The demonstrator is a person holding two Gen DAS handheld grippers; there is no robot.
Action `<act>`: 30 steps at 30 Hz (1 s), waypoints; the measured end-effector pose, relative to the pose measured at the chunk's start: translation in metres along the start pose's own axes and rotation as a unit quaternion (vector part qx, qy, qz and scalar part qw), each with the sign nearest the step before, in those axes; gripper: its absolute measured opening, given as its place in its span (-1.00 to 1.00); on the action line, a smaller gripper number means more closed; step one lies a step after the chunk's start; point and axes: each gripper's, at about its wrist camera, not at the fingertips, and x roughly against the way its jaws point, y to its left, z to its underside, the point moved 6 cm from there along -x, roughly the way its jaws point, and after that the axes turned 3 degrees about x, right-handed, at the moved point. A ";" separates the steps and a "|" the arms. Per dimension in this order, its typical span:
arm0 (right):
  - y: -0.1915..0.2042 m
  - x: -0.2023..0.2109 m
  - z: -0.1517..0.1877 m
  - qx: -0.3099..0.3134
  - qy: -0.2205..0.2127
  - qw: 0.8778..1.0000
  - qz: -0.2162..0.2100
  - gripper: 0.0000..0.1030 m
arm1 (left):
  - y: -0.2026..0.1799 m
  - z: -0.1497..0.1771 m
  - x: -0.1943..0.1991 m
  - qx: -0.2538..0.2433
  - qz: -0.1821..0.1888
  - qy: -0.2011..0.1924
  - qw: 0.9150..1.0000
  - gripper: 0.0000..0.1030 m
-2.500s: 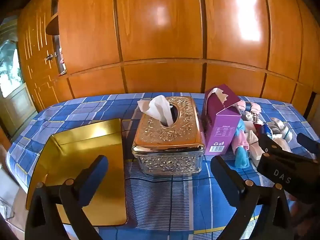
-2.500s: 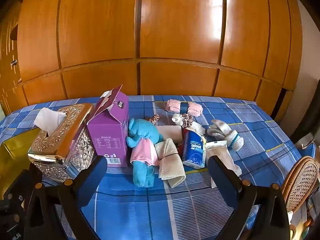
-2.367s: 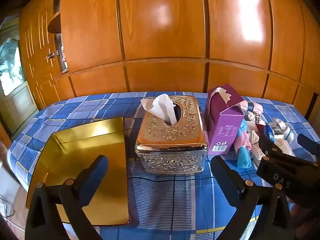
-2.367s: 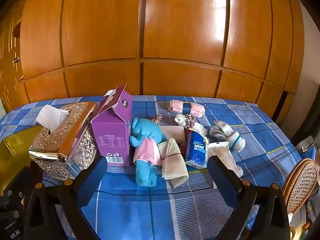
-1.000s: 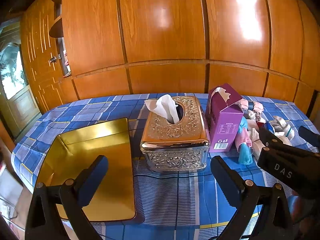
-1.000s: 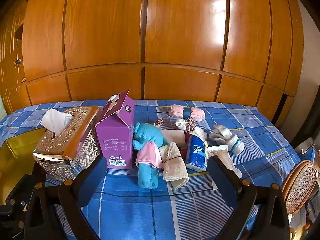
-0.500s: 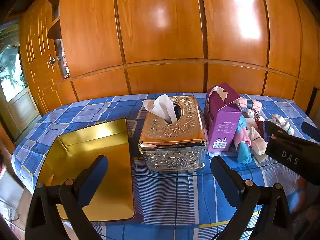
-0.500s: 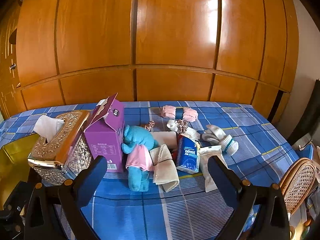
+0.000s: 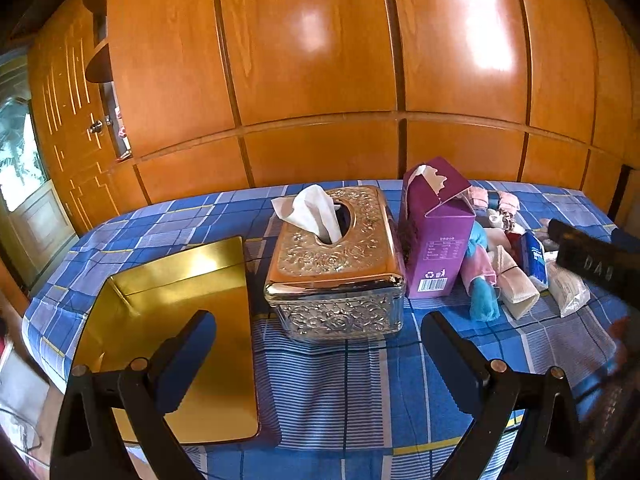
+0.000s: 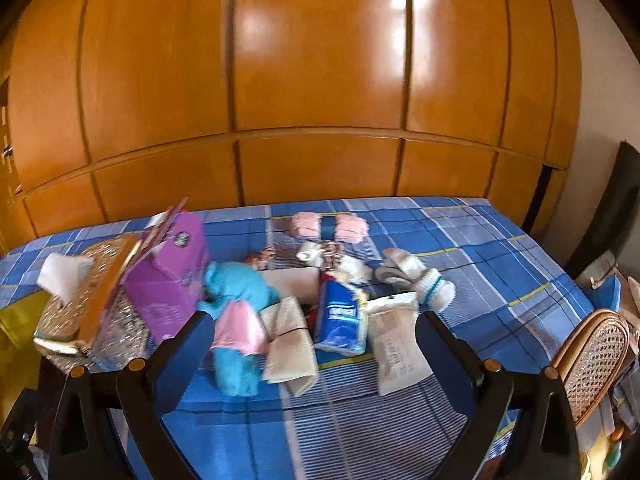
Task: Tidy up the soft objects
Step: 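Grasp the beige string-tied cloth roll with the left tool while the right tool reaches toward the teal bear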
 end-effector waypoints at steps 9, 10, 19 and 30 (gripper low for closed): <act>-0.047 -0.017 -0.014 -0.026 0.000 0.999 0.030 0.98 | -0.010 0.002 -0.004 -0.016 0.006 0.006 1.000 0.99; -0.052 -0.019 -0.015 -0.031 0.000 0.999 0.033 0.98 | -0.011 0.003 -0.004 -0.018 0.007 0.006 1.000 0.99; -0.097 -0.036 -0.026 -0.072 -0.001 0.996 0.061 0.98 | -0.025 0.005 -0.007 -0.039 0.020 0.013 0.999 0.99; -0.153 -0.082 -0.034 -0.151 -0.007 0.985 0.084 0.98 | -0.091 0.016 -0.029 -0.090 0.181 0.112 0.973 0.99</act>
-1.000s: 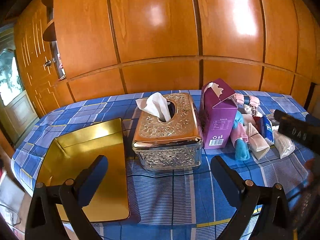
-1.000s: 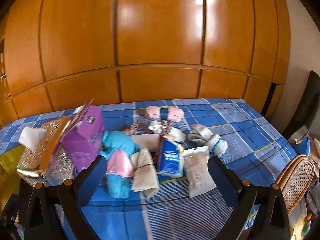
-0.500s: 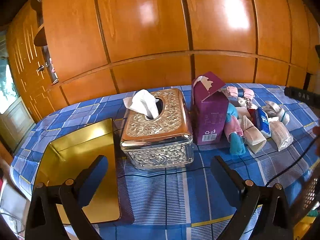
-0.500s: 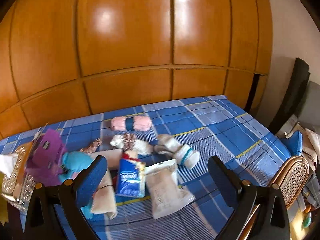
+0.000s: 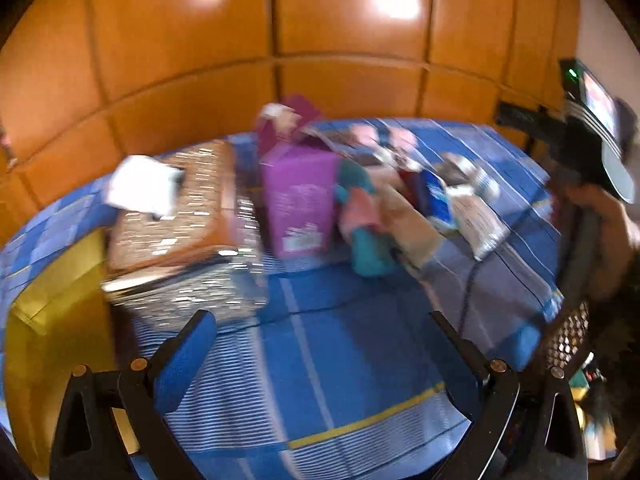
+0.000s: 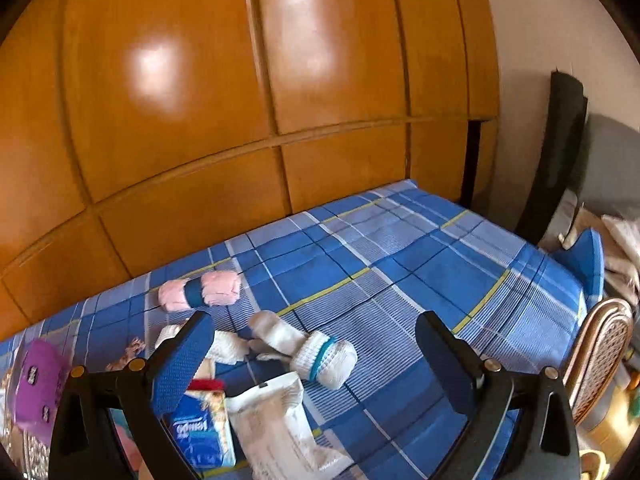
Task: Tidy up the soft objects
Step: 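Grasp the beige string-tied cloth roll with the left tool while the right tool reaches toward the teal bear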
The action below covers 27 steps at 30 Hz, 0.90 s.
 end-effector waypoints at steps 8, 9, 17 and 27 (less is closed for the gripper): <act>-0.007 -0.008 0.005 -0.037 0.024 0.999 -0.032 0.98 | -0.044 -0.019 -0.033 -0.039 0.040 0.036 0.998 0.60; -0.008 -0.009 0.005 -0.042 0.026 0.998 -0.035 0.98 | -0.046 -0.022 -0.038 -0.038 0.043 0.042 0.997 0.50; -0.003 -0.012 0.008 -0.047 0.039 0.996 -0.057 0.98 | -0.081 -0.042 -0.073 -0.072 0.069 0.076 0.992 0.21; -0.001 -0.016 0.011 -0.055 0.053 0.994 -0.072 0.98 | -0.105 -0.061 -0.138 -0.106 0.036 0.120 0.986 0.00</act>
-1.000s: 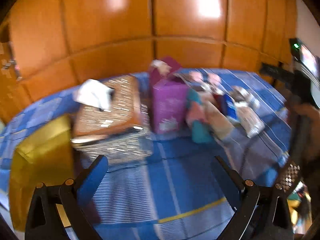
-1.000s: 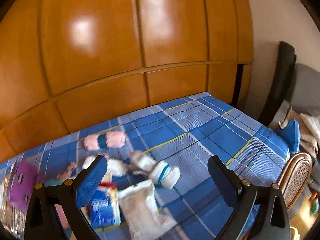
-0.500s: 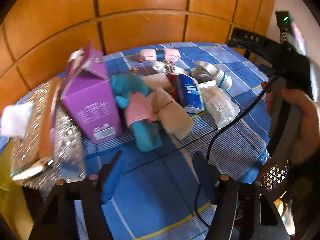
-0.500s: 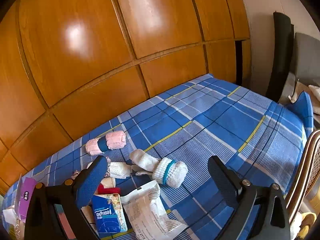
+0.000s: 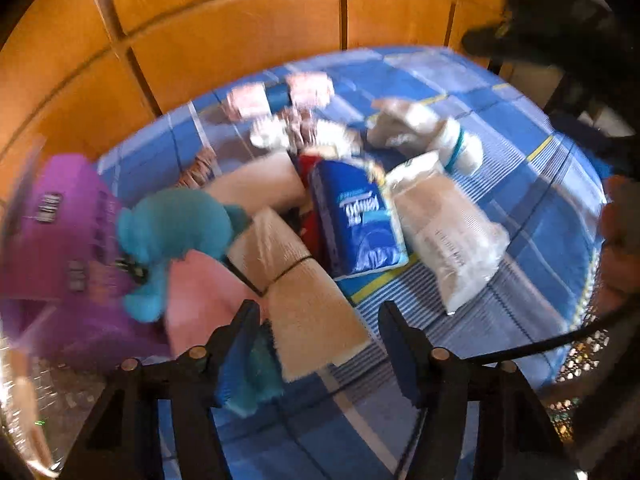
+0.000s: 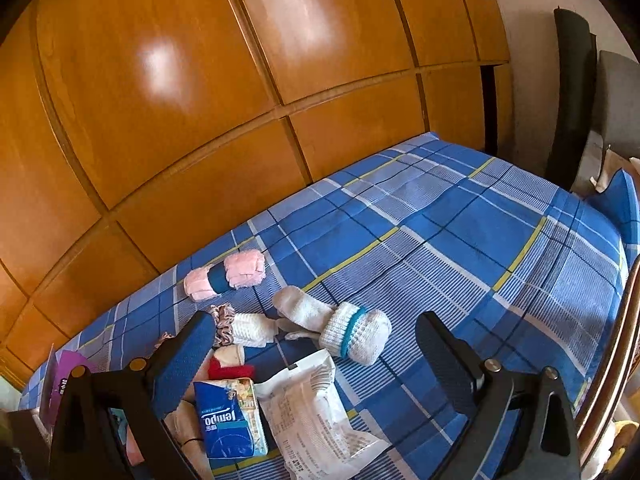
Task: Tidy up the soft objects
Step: 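Grasp the beige string-tied cloth roll with the left tool while the right tool reaches toward the teal bear, then drop the beige cloth into the gold tray with the left tool while the right tool grasps the bear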
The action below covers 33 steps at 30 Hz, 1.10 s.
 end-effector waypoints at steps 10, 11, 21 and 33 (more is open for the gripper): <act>0.015 -0.010 0.009 0.020 0.037 0.998 -0.047 0.11 | 0.007 0.029 0.030 -0.004 0.056 -0.057 0.997 -0.58; 0.021 -0.013 0.012 0.028 0.050 0.996 -0.062 0.08 | 0.007 0.033 0.035 -0.006 0.059 -0.063 0.996 -0.58; 0.107 -0.021 0.067 0.163 0.174 0.947 -0.215 -0.15 | 0.013 0.085 0.065 -0.013 0.080 -0.079 0.994 -0.58; 0.158 -0.054 0.109 0.171 0.285 0.912 -0.241 -0.15 | 0.024 0.116 0.088 -0.011 0.091 -0.090 0.992 -0.58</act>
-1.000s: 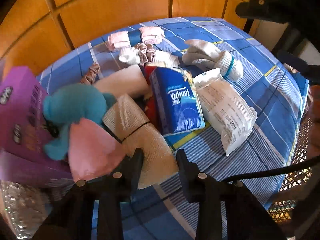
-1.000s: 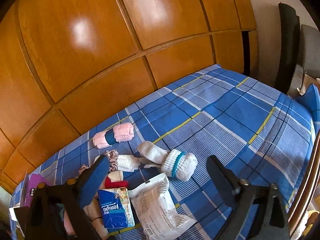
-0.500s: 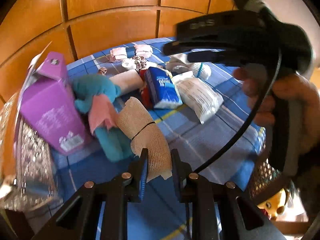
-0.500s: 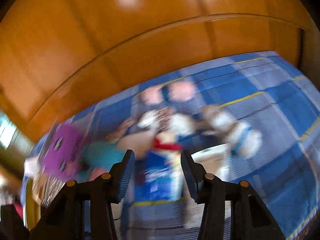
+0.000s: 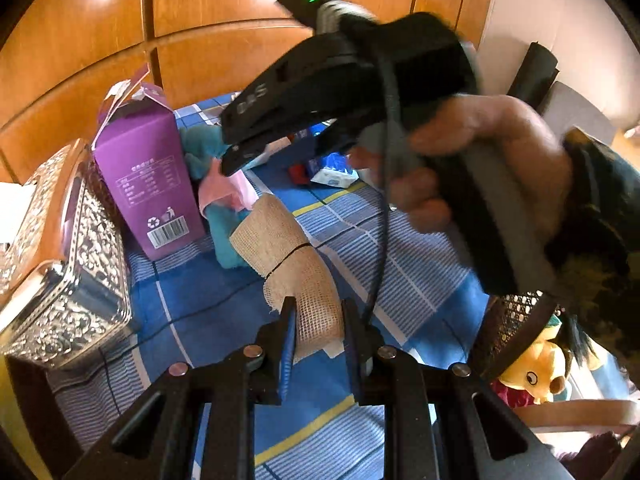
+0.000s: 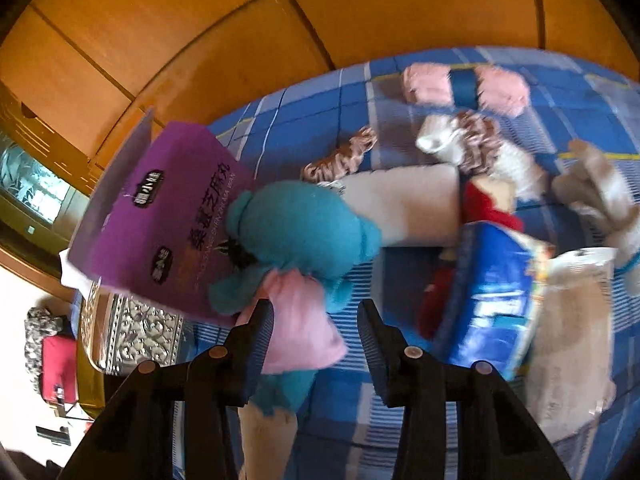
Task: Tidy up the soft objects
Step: 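Drop the beige cloth into the gold tray with the left tool while the right tool grasps the bear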
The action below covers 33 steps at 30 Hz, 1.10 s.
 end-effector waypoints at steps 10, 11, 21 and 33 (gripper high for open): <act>0.008 -0.026 -0.001 0.021 0.026 0.999 -0.017 -0.62 | 0.006 0.013 0.009 0.006 0.003 0.000 1.000 -0.59; 0.011 -0.020 -0.001 0.031 0.019 0.999 -0.006 -0.69 | 0.007 0.012 0.011 0.006 0.004 -0.002 1.000 -0.59; -0.013 0.017 0.019 0.078 0.008 0.991 0.112 -0.77 | 0.018 -0.019 0.073 0.024 0.050 -0.061 0.997 -0.59; -0.019 0.006 0.025 0.078 0.032 0.990 0.112 -0.66 | 0.075 -0.162 0.101 0.064 0.006 -0.149 0.987 -0.59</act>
